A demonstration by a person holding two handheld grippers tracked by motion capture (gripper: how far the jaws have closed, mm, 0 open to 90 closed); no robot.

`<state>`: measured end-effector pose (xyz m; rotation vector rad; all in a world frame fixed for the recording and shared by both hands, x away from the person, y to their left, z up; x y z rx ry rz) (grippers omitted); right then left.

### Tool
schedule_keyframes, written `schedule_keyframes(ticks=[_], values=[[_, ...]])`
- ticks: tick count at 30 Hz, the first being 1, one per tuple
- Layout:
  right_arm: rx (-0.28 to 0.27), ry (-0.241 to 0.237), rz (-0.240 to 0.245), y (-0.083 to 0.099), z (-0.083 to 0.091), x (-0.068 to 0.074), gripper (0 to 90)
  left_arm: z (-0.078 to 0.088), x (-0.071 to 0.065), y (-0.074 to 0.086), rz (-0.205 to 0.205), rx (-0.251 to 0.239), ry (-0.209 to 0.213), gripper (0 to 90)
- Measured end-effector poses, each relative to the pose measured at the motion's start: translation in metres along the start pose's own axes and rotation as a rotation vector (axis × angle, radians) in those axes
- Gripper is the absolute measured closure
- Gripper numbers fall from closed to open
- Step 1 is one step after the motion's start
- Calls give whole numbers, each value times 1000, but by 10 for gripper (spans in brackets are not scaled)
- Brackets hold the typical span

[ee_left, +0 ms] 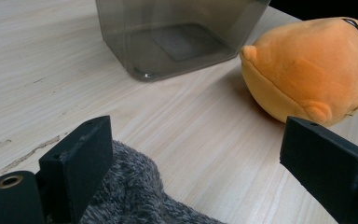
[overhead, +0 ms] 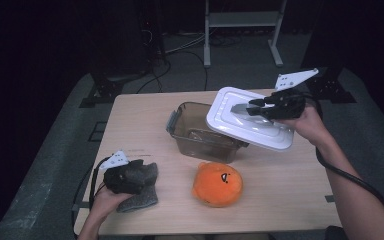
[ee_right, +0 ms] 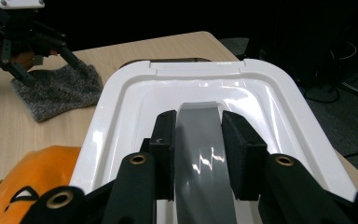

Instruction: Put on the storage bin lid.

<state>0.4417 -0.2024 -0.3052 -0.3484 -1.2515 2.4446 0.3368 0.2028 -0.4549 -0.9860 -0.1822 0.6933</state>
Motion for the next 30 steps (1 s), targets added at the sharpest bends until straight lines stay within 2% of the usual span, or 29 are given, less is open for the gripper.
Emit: schedule_keyframes(ticks=[16, 30], values=[[2, 16, -34, 29, 25, 4, 658, 2, 2, 2, 8, 1, -9, 91], [-18, 45, -77, 63, 52, 6, 657, 2, 3, 5, 14, 6, -11, 91]])
Point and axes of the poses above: each handheld gripper's, and its own axes: z roughly backward along the jaws, y roughly out of its underside, x roughly to its left, the point moved 6 cm from there along -z, roughly forward along the jaws, and after that the axes turned 5 degrees about x, right-handed, at the moved point
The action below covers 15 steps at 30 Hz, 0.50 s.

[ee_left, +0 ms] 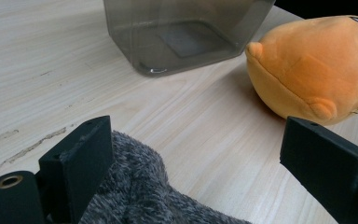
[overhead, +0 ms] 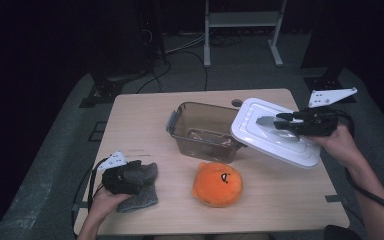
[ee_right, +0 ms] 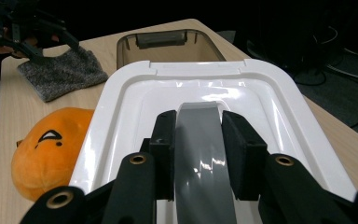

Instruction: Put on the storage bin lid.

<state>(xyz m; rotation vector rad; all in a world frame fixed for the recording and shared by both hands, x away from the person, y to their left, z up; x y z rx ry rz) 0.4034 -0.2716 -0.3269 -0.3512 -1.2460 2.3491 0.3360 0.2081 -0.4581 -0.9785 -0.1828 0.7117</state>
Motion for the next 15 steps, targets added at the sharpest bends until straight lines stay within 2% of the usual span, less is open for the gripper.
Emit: schedule_keyframes(ticks=[8, 15], values=[[-8, 19, -39, 23, 13, -3, 657, 0, 0, 0, -3, 3, -5, 91], [-2, 23, -66, 41, 17, -4, 657, 1, -1, 0, -5, 0, -6, 91]])
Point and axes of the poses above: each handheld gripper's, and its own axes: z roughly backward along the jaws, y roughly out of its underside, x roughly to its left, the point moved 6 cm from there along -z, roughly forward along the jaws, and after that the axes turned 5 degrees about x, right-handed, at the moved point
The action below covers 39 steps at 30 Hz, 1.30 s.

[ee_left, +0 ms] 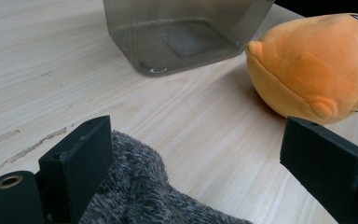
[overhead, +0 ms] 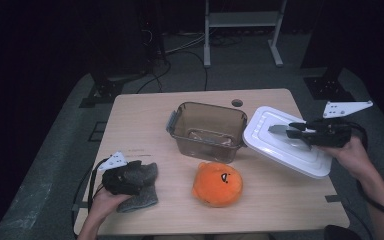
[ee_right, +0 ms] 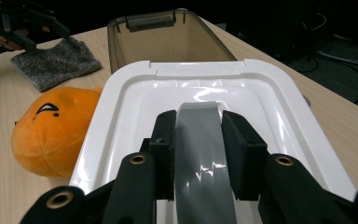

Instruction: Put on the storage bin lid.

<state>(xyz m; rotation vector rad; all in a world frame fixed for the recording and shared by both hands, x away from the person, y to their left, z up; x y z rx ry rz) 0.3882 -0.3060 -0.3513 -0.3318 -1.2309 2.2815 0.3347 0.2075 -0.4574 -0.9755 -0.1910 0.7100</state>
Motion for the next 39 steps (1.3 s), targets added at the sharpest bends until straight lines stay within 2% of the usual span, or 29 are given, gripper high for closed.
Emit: schedule_keyframes(ticks=[4, 22, 39], values=[[-2, 0, -23, 10, 3, -1, 657, 0, 1, 0, 3, 1, -1, 91], [3, 6, -71, 45, 6, -3, 657, 0, 1, 1, 4, 4, -1, 90], [14, 1, -117, 76, -4, -4, 657, 1, 1, 1, 1, 5, -2, 90]])
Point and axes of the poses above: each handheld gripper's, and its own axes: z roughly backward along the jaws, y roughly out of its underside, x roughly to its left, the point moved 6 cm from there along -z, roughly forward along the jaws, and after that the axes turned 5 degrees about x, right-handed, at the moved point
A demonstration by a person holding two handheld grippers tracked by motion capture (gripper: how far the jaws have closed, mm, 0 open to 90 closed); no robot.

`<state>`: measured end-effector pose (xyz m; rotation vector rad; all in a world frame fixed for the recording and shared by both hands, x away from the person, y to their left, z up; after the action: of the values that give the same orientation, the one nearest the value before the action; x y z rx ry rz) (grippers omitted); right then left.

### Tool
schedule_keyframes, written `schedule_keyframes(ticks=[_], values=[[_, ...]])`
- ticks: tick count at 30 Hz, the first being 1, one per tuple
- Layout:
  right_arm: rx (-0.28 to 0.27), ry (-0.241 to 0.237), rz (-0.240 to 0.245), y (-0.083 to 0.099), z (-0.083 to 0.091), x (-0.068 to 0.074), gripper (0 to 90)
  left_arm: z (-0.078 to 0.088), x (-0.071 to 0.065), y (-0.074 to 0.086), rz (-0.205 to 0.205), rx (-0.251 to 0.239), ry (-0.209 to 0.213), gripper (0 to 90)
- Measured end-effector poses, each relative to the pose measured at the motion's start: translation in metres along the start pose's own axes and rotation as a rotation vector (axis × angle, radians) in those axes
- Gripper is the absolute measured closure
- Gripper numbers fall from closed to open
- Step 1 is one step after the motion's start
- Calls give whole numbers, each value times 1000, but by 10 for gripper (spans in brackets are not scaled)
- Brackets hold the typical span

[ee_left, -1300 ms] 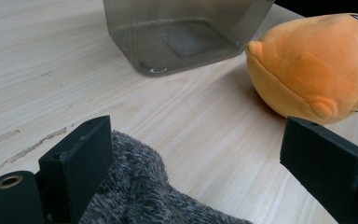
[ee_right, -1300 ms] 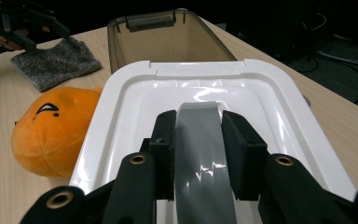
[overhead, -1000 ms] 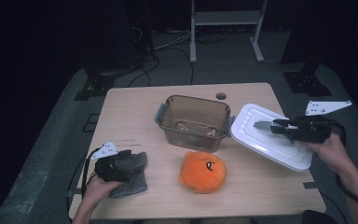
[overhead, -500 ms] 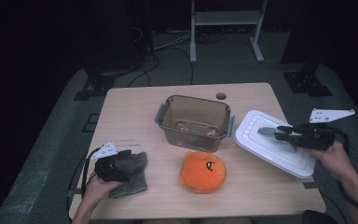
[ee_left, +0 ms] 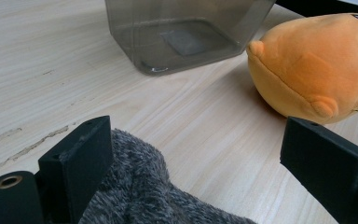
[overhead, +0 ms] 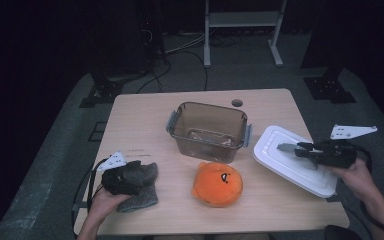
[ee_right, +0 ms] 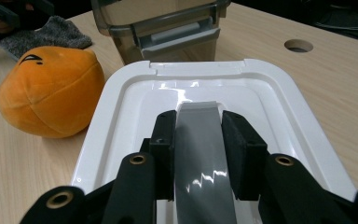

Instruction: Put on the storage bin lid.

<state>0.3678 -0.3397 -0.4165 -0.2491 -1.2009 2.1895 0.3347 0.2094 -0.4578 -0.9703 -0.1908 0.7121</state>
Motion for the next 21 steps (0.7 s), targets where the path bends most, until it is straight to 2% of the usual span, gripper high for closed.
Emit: schedule_keyframes(ticks=[21], values=[[20, -33, -18, 20, -24, 5, 657, 0, 0, 0, 1, -5, 1, 90]])
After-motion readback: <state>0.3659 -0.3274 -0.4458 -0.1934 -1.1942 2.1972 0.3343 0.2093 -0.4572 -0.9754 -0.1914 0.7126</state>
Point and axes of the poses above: each handheld gripper's, and its own axes: z roughly backward along the jaws, y roughly out of its underside, x roughly to its left, the point moved 6 cm from there along -z, roughly forward along the jaws, and after that the axes turned 5 degrees about x, right-handed, at the moved point
